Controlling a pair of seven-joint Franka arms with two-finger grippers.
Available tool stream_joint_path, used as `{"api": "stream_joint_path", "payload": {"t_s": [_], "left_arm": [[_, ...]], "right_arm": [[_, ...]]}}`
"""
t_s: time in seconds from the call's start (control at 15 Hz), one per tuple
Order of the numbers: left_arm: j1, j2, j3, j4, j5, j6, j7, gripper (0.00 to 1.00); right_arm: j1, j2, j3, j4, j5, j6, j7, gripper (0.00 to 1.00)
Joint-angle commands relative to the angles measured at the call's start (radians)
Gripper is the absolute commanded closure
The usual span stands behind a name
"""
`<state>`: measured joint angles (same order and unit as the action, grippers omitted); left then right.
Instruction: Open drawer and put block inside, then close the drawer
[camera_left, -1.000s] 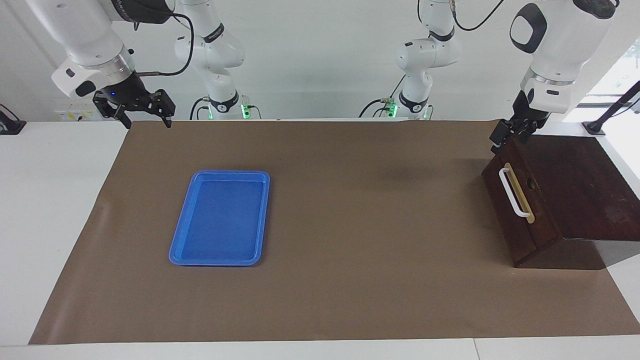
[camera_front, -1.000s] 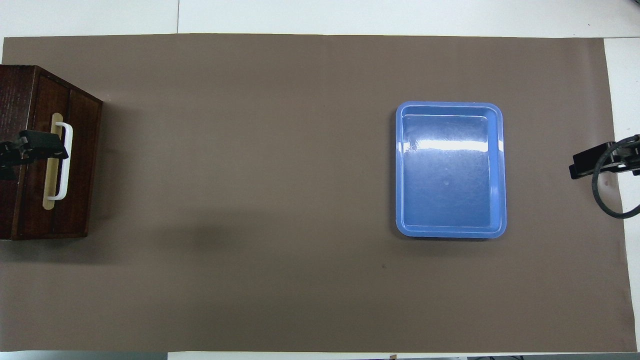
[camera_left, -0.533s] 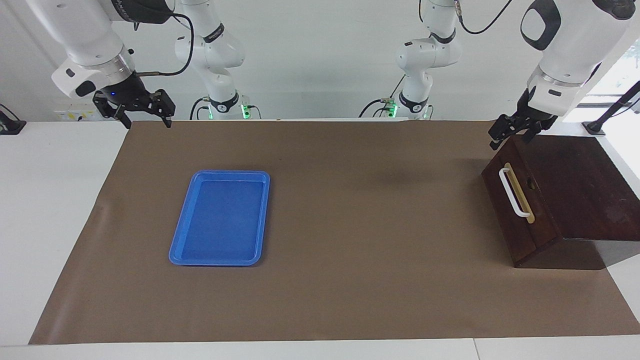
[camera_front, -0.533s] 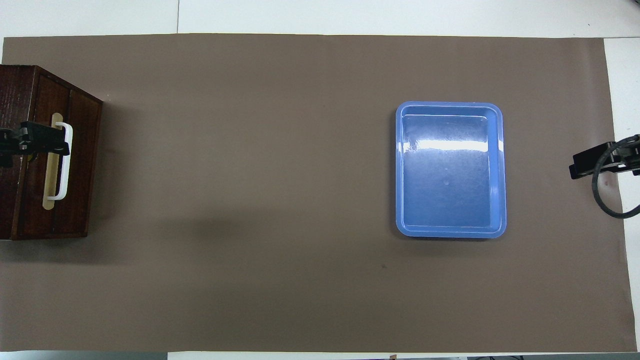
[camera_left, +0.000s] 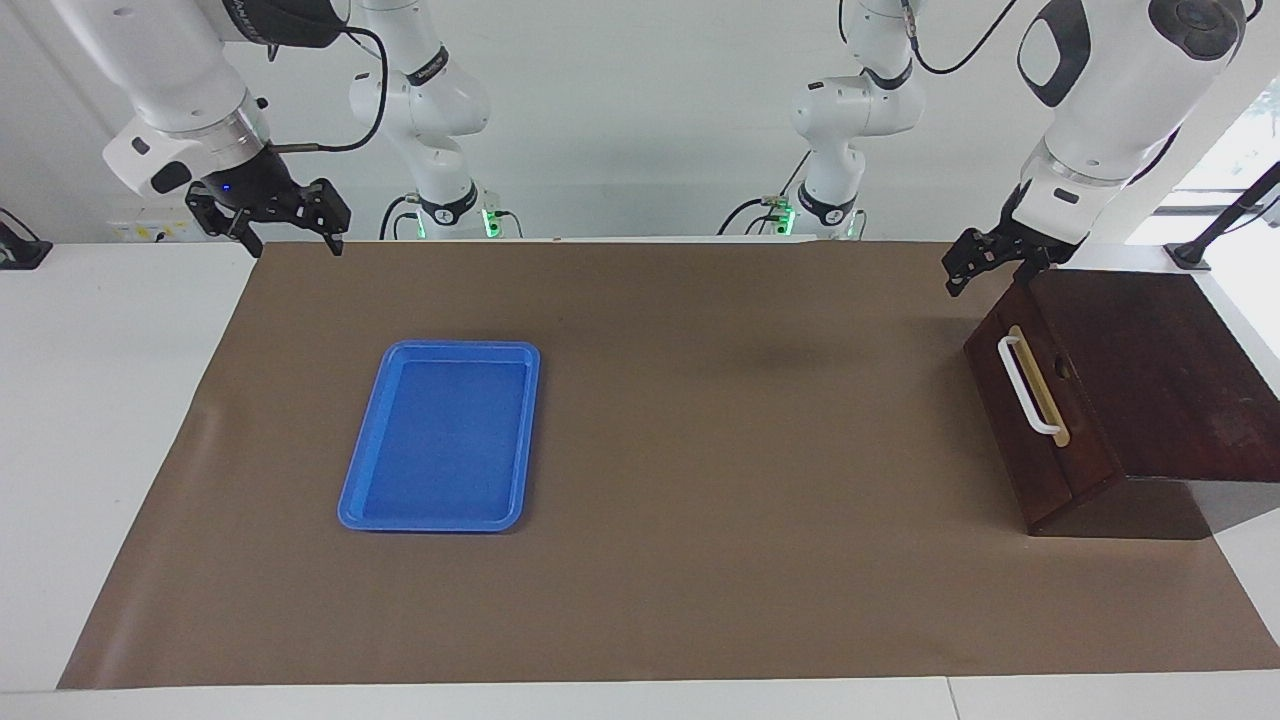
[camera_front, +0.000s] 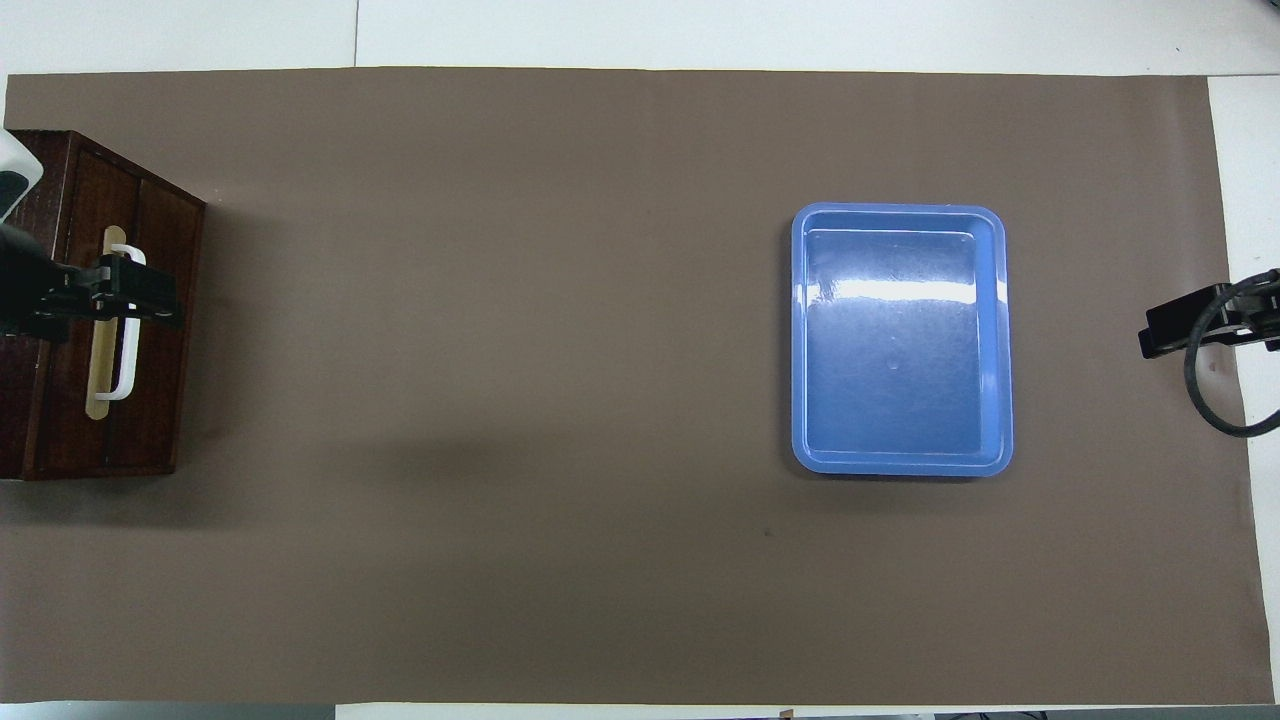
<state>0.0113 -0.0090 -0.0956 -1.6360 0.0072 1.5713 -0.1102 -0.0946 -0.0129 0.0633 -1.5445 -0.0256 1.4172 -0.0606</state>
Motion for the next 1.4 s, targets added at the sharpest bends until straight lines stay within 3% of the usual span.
{"api": "stream_joint_path", "payload": {"t_s": [0.0, 0.27, 1.33], "left_arm": [[-0.010, 0.003, 0.011, 0.025, -0.012, -0.033, 0.084, 0.00], [-0.004, 0.003, 0.011, 0.025, -0.015, -0.039, 0.208, 0.00], [-0.004, -0.003, 0.008, 0.025, -0.015, -0.030, 0.211, 0.00]], "right_arm": [[-0.014, -0.009, 0.004, -0.005, 0.009, 0.011, -0.022, 0.00], [-0.014, -0.010, 0.004, -0.005, 0.009, 0.011, -0.022, 0.00], [-0.014, -0.010, 0.004, -0.005, 0.009, 0.011, -0.022, 0.00]]}}
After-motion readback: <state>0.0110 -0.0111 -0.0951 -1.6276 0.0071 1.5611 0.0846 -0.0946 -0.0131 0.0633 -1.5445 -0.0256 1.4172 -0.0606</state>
